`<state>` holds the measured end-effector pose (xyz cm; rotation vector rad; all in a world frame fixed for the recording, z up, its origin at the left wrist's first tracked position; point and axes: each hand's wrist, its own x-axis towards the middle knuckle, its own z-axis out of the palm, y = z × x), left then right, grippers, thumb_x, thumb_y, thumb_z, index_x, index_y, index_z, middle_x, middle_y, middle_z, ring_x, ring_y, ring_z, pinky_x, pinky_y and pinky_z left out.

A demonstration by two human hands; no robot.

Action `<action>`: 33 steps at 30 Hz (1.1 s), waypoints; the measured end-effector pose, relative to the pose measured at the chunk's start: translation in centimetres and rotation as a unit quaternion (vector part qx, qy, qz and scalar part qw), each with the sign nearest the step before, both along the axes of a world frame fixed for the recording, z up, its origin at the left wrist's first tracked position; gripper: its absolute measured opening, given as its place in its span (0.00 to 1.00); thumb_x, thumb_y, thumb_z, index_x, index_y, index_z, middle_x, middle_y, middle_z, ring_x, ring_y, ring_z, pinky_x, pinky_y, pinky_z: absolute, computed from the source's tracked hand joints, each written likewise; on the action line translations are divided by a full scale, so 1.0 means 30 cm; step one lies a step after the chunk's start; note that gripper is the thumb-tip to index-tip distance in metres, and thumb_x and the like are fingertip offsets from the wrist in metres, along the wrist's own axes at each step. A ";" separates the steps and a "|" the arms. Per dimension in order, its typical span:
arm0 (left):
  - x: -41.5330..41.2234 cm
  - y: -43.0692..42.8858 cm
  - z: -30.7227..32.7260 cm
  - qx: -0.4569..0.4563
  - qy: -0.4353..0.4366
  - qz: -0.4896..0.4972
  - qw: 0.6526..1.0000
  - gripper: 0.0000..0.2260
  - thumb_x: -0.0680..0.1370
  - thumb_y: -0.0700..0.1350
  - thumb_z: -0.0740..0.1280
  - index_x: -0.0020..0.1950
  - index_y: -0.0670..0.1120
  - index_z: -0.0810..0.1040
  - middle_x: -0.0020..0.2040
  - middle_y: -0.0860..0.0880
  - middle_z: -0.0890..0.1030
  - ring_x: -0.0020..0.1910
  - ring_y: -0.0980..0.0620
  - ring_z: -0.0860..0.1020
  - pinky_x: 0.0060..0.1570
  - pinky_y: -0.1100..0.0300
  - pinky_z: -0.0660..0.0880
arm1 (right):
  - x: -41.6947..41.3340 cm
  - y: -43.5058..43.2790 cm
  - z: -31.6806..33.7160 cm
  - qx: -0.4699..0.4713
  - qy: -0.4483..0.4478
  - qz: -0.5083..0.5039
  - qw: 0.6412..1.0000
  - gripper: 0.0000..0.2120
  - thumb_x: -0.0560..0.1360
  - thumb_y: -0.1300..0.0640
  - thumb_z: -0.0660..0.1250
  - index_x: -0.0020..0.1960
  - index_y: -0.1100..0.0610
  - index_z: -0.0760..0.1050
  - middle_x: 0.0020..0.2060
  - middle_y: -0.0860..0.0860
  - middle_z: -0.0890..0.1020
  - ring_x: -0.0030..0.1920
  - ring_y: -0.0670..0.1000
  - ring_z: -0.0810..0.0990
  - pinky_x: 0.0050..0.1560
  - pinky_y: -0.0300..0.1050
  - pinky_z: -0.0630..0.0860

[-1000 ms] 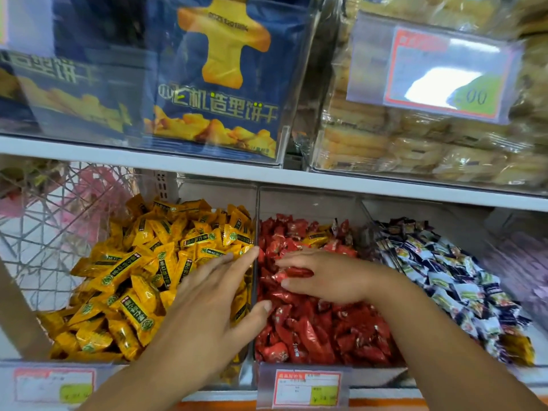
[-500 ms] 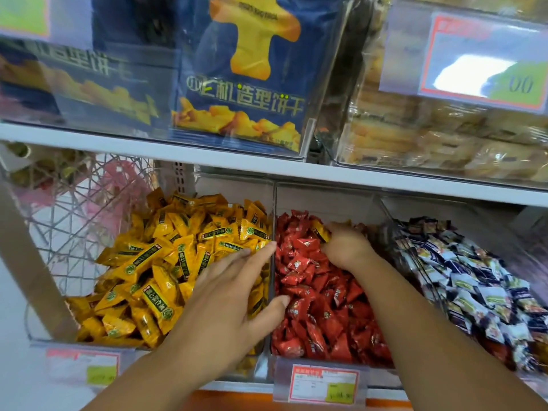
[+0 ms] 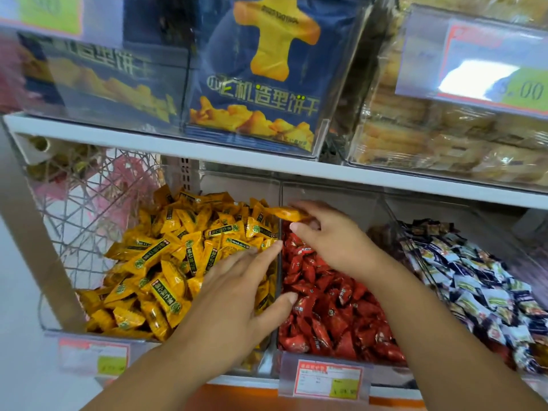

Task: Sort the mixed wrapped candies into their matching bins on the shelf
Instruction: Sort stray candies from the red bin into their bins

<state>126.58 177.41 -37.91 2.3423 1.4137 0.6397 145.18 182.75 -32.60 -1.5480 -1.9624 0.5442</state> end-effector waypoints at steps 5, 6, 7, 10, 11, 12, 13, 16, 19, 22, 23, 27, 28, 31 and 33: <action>-0.007 -0.005 -0.005 0.008 0.002 -0.001 1.000 0.32 0.67 0.75 0.41 0.71 0.73 0.38 0.72 0.64 0.58 0.69 0.67 0.48 0.67 0.66 0.48 | 0.042 0.036 -0.048 -0.042 0.108 -0.012 0.993 0.21 0.80 0.59 0.61 0.71 0.44 0.67 0.56 0.39 0.77 0.50 0.41 0.77 0.48 0.27 0.71; -0.007 -0.005 -0.004 0.008 0.004 -0.004 1.000 0.33 0.67 0.75 0.40 0.71 0.73 0.37 0.72 0.65 0.58 0.68 0.68 0.48 0.67 0.66 0.48 | 0.089 0.053 -0.061 -0.015 0.047 -0.069 0.996 0.20 0.80 0.60 0.61 0.70 0.47 0.69 0.58 0.43 0.76 0.54 0.45 0.77 0.48 0.28 0.71; -0.008 -0.004 -0.004 0.007 0.003 -0.006 1.000 0.33 0.67 0.76 0.40 0.71 0.73 0.37 0.73 0.65 0.56 0.68 0.69 0.47 0.67 0.66 0.47 | 0.141 0.071 -0.081 0.016 -0.041 -0.123 0.991 0.18 0.80 0.61 0.60 0.70 0.51 0.71 0.61 0.48 0.75 0.59 0.51 0.76 0.54 0.34 0.72; -0.009 -0.004 -0.004 -0.002 0.004 -0.006 1.000 0.34 0.66 0.76 0.39 0.72 0.72 0.37 0.76 0.64 0.54 0.69 0.69 0.45 0.69 0.65 0.45 | 0.224 0.109 -0.180 -0.030 -0.283 -0.184 0.941 0.24 0.80 0.50 0.59 0.75 0.55 0.63 0.71 0.60 0.67 0.71 0.61 0.64 0.71 0.51 0.60; -0.008 -0.004 -0.004 -0.004 0.008 -0.006 1.000 0.34 0.66 0.76 0.39 0.72 0.73 0.37 0.76 0.64 0.53 0.68 0.70 0.45 0.68 0.66 0.45 | 0.219 0.115 -0.209 -0.082 -0.309 -0.178 0.931 0.28 0.81 0.44 0.56 0.77 0.52 0.57 0.74 0.59 0.62 0.74 0.62 0.59 0.74 0.53 0.55; -0.007 -0.005 -0.002 -0.007 0.010 -0.005 1.000 0.34 0.65 0.76 0.39 0.71 0.73 0.37 0.76 0.64 0.53 0.66 0.72 0.44 0.67 0.66 0.45 | 0.205 0.117 -0.227 -0.132 -0.303 -0.166 0.929 0.30 0.80 0.40 0.52 0.78 0.48 0.51 0.77 0.57 0.57 0.76 0.63 0.54 0.75 0.56 0.51; -0.005 -0.006 0.002 -0.008 0.012 -0.004 1.000 0.34 0.65 0.76 0.38 0.70 0.74 0.36 0.76 0.64 0.53 0.63 0.74 0.42 0.67 0.67 0.45 | 0.189 0.117 -0.233 -0.169 -0.290 -0.151 0.930 0.29 0.80 0.38 0.50 0.78 0.43 0.47 0.78 0.54 0.53 0.76 0.63 0.50 0.75 0.57 0.48; -0.002 -0.006 0.007 -0.015 0.022 -0.001 1.000 0.32 0.64 0.76 0.38 0.68 0.75 0.33 0.75 0.65 0.52 0.61 0.74 0.41 0.67 0.65 0.45 | 0.166 0.109 -0.214 -0.190 -0.289 -0.097 0.933 0.27 0.80 0.36 0.48 0.77 0.37 0.47 0.78 0.47 0.53 0.77 0.61 0.52 0.75 0.60 0.51; -0.005 -0.004 0.002 -0.013 0.011 -0.004 1.000 0.33 0.65 0.76 0.39 0.69 0.75 0.35 0.76 0.65 0.54 0.67 0.71 0.45 0.69 0.63 0.46 | 0.173 0.097 -0.189 -0.139 -0.186 -0.071 0.970 0.22 0.79 0.39 0.56 0.73 0.36 0.62 0.74 0.46 0.65 0.73 0.54 0.64 0.72 0.55 0.61; -0.008 -0.003 -0.001 -0.006 0.007 -0.006 1.000 0.33 0.66 0.76 0.39 0.70 0.74 0.36 0.75 0.65 0.54 0.70 0.68 0.46 0.70 0.62 0.47 | 0.194 0.155 -0.187 0.009 -0.139 -0.182 0.973 0.17 0.79 0.53 0.62 0.68 0.49 0.73 0.66 0.53 0.75 0.65 0.55 0.74 0.66 0.49 0.70; -0.007 -0.005 0.001 -0.005 0.010 -0.006 1.000 0.34 0.65 0.76 0.39 0.70 0.74 0.36 0.76 0.65 0.54 0.70 0.69 0.46 0.70 0.62 0.46 | 0.203 0.181 -0.191 0.005 -0.133 -0.223 0.966 0.20 0.78 0.56 0.62 0.70 0.53 0.71 0.65 0.57 0.75 0.64 0.57 0.74 0.65 0.48 0.71; -0.005 -0.006 0.003 -0.011 0.012 -0.007 1.000 0.32 0.66 0.76 0.40 0.69 0.75 0.36 0.76 0.64 0.54 0.63 0.73 0.43 0.68 0.65 0.46 | 0.210 0.228 -0.237 -0.137 -0.089 -0.283 0.945 0.32 0.76 0.49 0.64 0.74 0.59 0.58 0.61 0.60 0.77 0.60 0.60 0.75 0.59 0.48 0.74; -0.007 -0.004 0.000 -0.009 0.012 -0.010 1.000 0.32 0.66 0.76 0.40 0.69 0.75 0.36 0.75 0.64 0.54 0.63 0.74 0.43 0.67 0.65 0.46 | 0.209 0.227 -0.242 -0.145 -0.079 -0.284 0.944 0.32 0.76 0.47 0.64 0.73 0.60 0.59 0.60 0.59 0.77 0.60 0.60 0.76 0.58 0.47 0.74; -0.008 0.001 -0.008 -0.005 0.007 -0.011 1.000 0.33 0.66 0.76 0.40 0.70 0.74 0.37 0.75 0.65 0.55 0.64 0.74 0.43 0.67 0.65 0.47 | 0.208 0.223 -0.242 -0.146 -0.096 -0.255 0.951 0.30 0.75 0.41 0.63 0.71 0.56 0.64 0.63 0.59 0.75 0.64 0.61 0.73 0.61 0.48 0.72; -0.007 0.003 -0.012 -0.001 0.005 -0.007 1.000 0.33 0.65 0.78 0.39 0.69 0.75 0.35 0.75 0.65 0.56 0.68 0.71 0.46 0.69 0.63 0.48 | 0.200 0.214 -0.241 -0.157 -0.171 -0.227 0.946 0.29 0.76 0.38 0.59 0.71 0.53 0.65 0.64 0.57 0.74 0.66 0.61 0.69 0.65 0.51 0.69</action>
